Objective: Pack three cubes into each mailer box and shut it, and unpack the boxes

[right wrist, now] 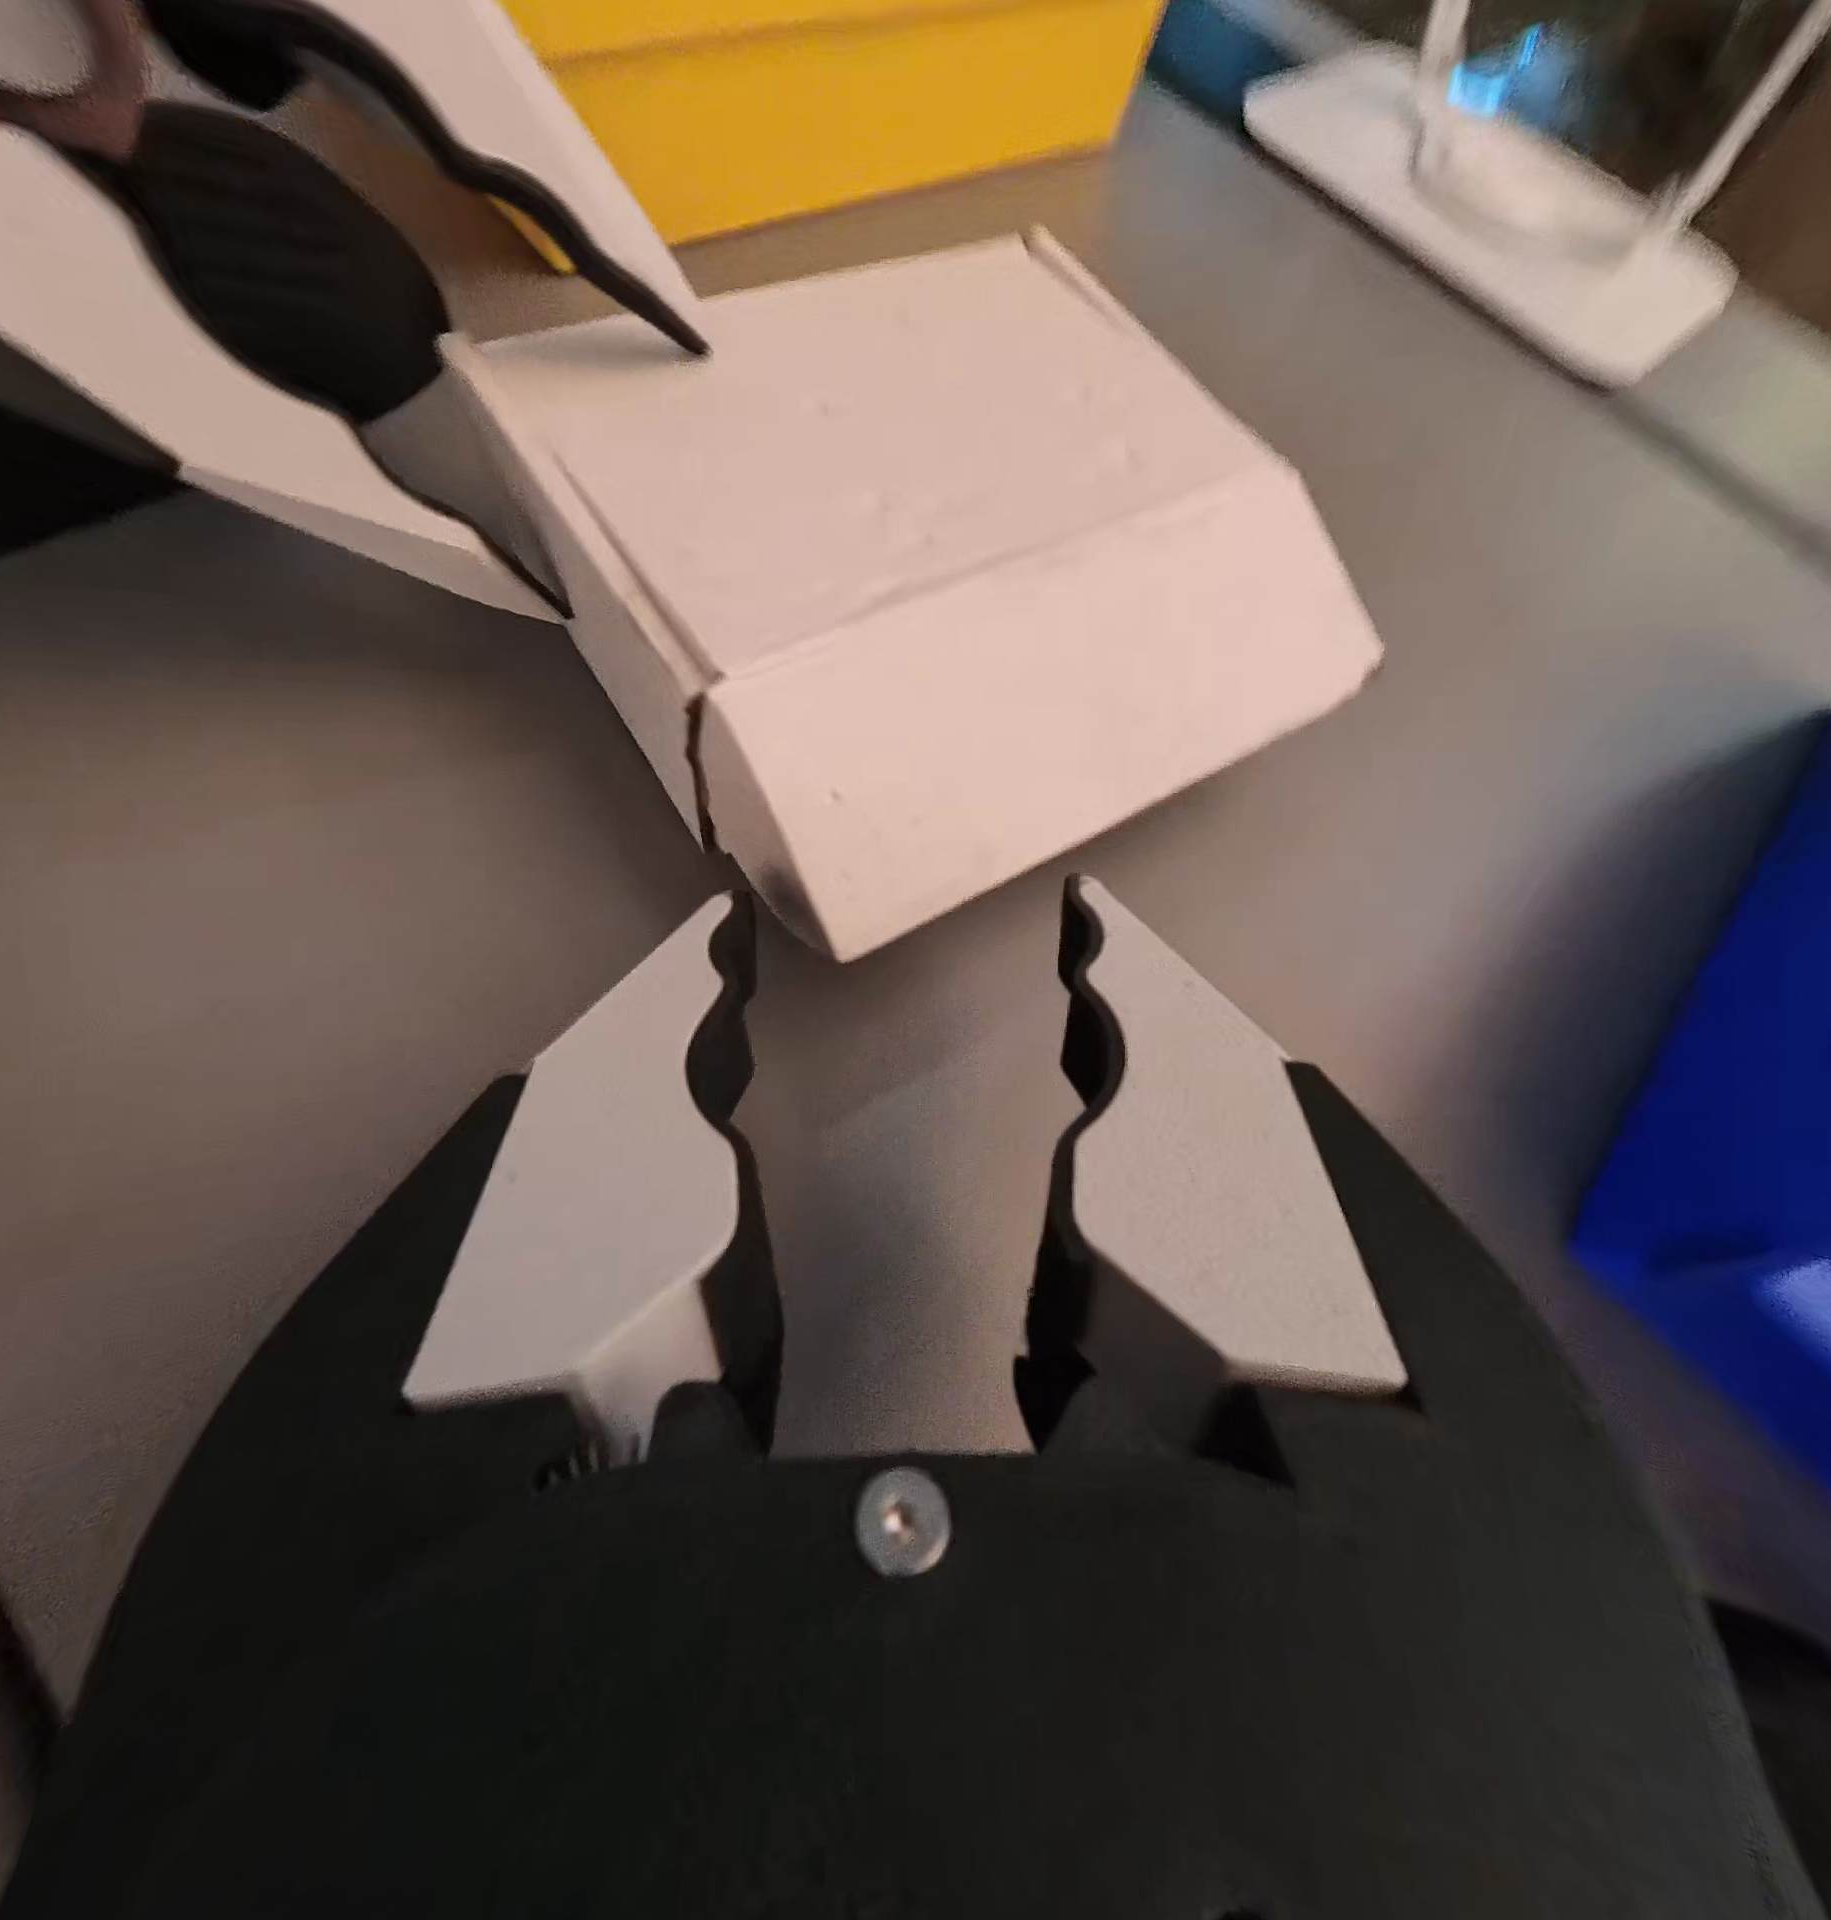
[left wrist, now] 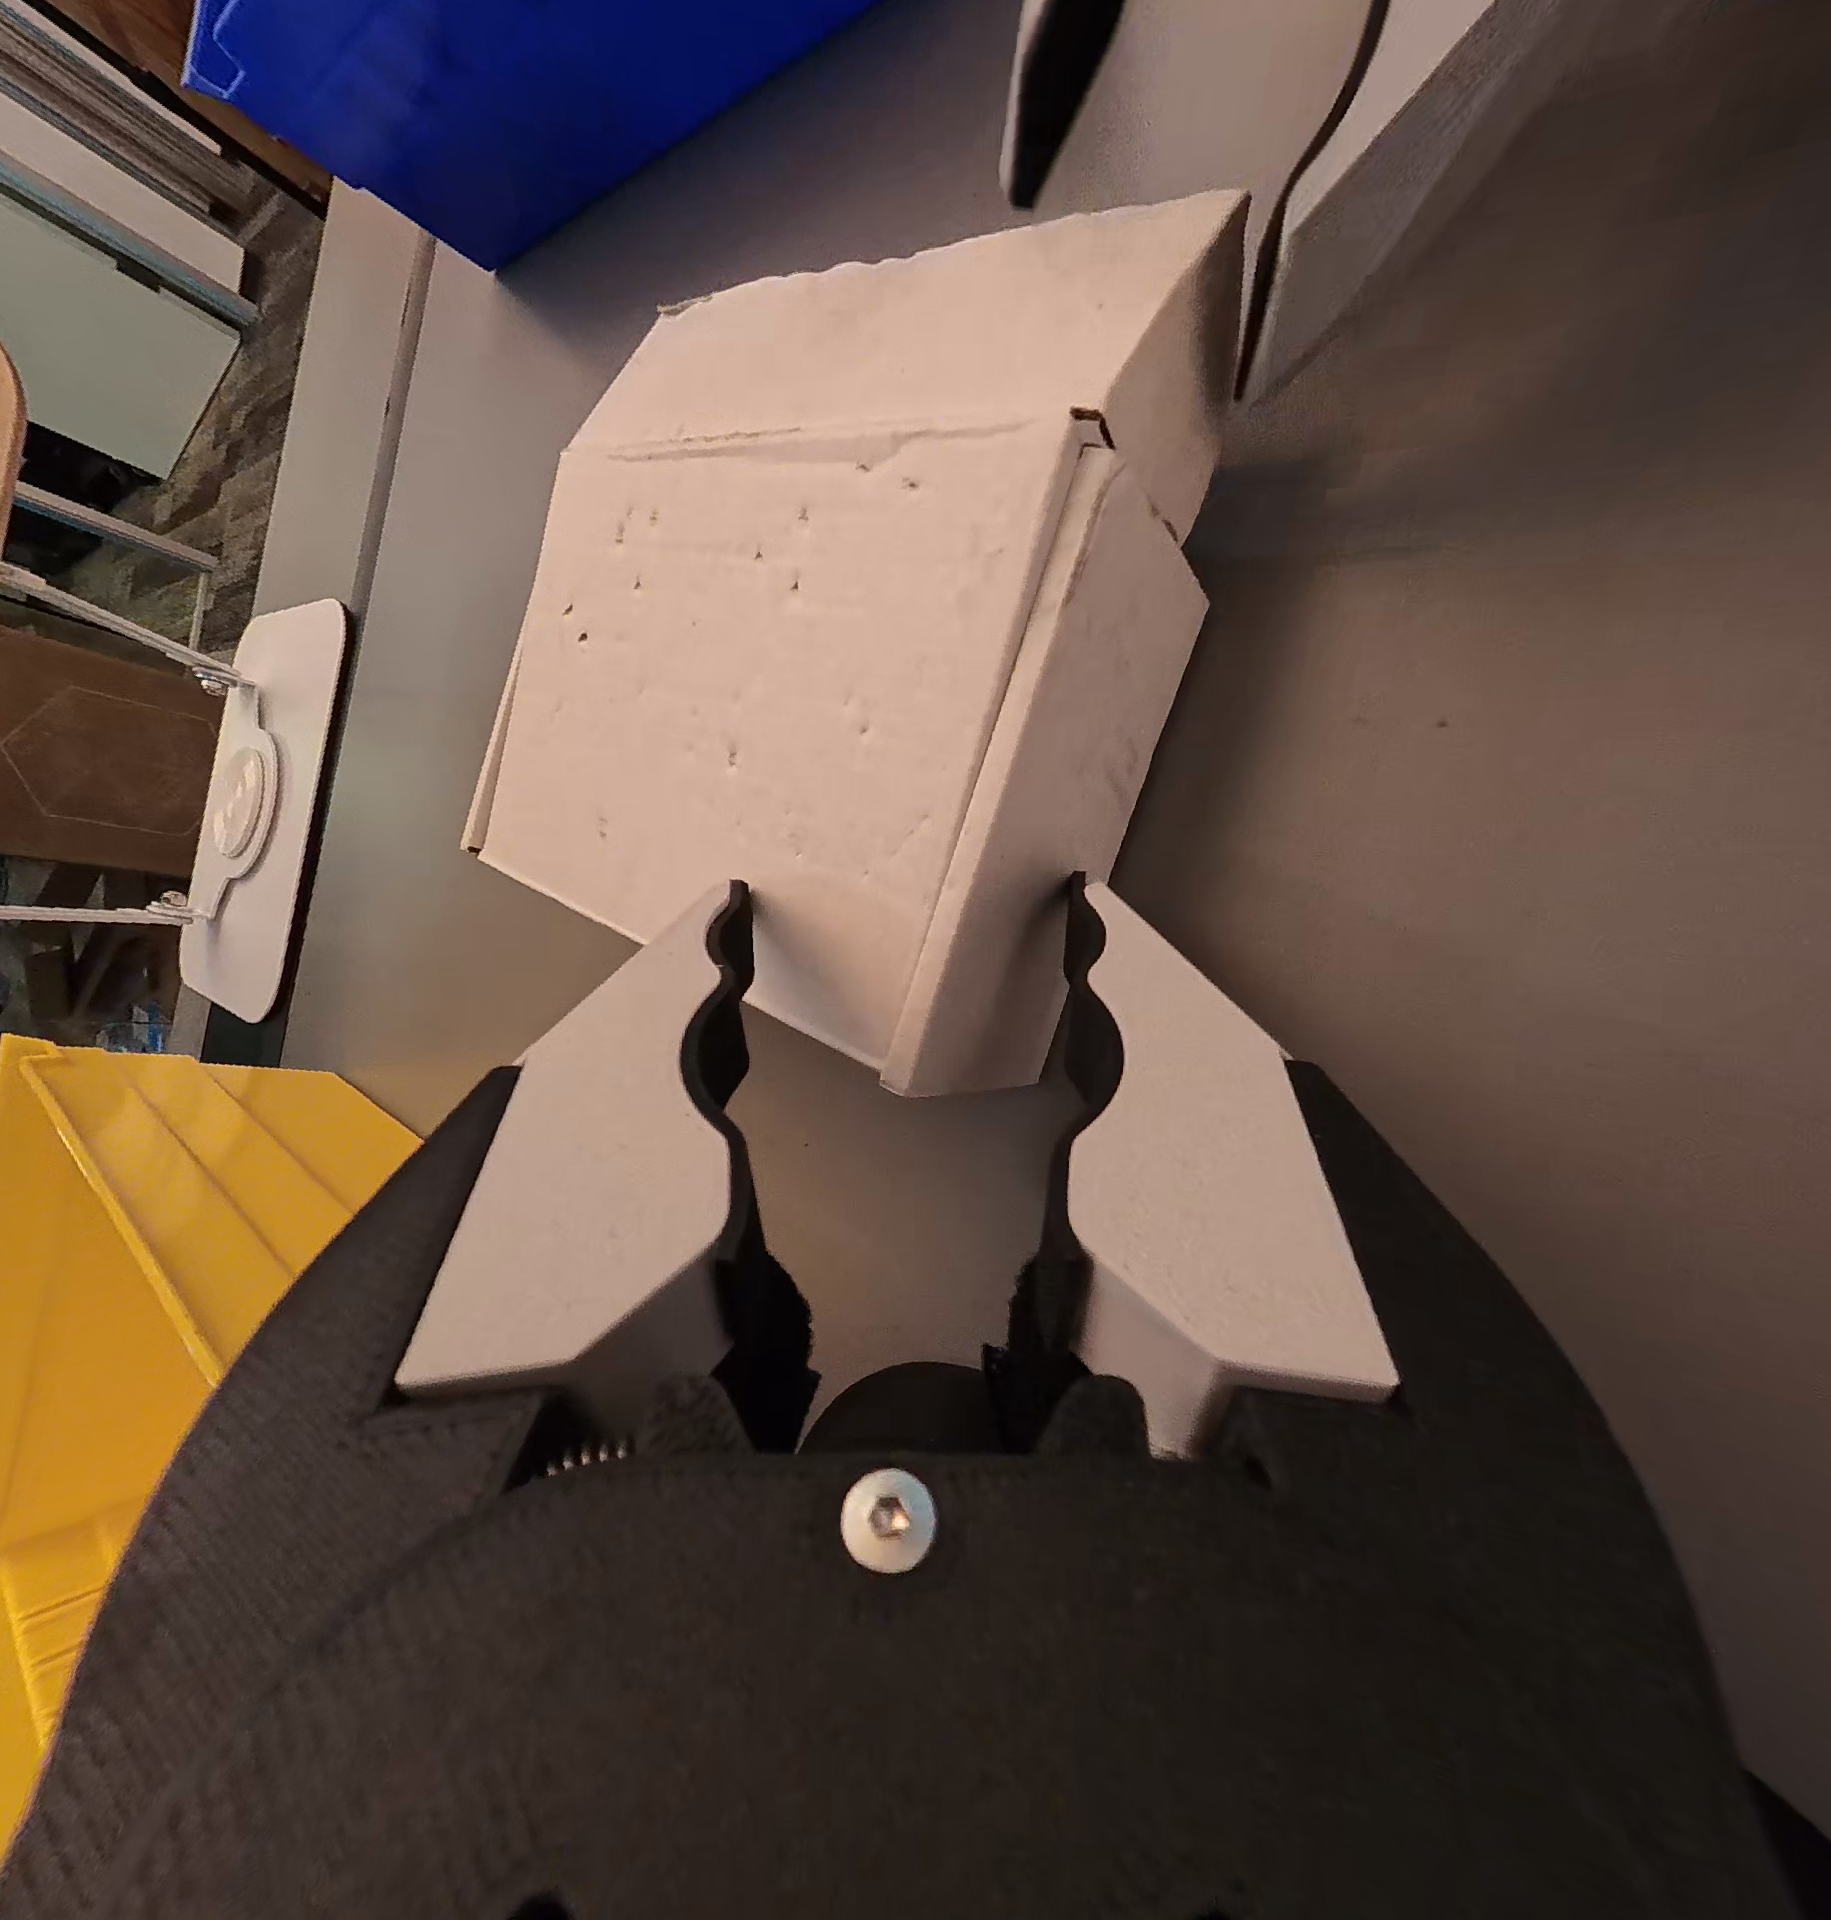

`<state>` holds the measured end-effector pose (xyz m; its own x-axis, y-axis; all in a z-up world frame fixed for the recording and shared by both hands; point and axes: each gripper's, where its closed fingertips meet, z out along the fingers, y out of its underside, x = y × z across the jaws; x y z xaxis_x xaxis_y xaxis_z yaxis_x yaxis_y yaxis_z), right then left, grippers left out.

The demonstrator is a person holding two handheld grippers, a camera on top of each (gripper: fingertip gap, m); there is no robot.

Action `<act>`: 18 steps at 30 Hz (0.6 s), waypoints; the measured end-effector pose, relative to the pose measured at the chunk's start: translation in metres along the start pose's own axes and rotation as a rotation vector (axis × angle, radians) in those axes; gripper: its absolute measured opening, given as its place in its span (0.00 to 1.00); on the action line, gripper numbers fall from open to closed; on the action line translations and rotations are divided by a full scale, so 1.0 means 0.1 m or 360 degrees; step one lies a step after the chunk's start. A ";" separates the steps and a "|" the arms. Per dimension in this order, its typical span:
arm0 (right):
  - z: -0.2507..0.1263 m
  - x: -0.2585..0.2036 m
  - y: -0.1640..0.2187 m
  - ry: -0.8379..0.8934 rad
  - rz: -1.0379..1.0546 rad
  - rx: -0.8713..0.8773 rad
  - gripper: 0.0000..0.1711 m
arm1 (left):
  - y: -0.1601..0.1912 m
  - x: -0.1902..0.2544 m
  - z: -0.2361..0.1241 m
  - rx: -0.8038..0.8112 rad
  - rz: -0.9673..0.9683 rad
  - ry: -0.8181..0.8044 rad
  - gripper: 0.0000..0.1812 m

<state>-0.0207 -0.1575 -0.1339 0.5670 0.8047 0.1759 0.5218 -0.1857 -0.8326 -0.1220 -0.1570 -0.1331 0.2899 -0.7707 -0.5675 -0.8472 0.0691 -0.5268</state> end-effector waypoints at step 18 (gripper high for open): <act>-0.13 -0.28 -0.16 -0.0319 -0.0152 0.0127 0.36 | 0.02 0.04 -0.24 0.0041 -0.0057 0.0129 0.31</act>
<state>-0.0368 -0.1839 -0.1189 0.3754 0.9138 0.1550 0.5106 -0.0643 -0.8574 -0.1333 -0.1753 -0.1207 0.2818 -0.8216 -0.4955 -0.8251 0.0561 -0.5622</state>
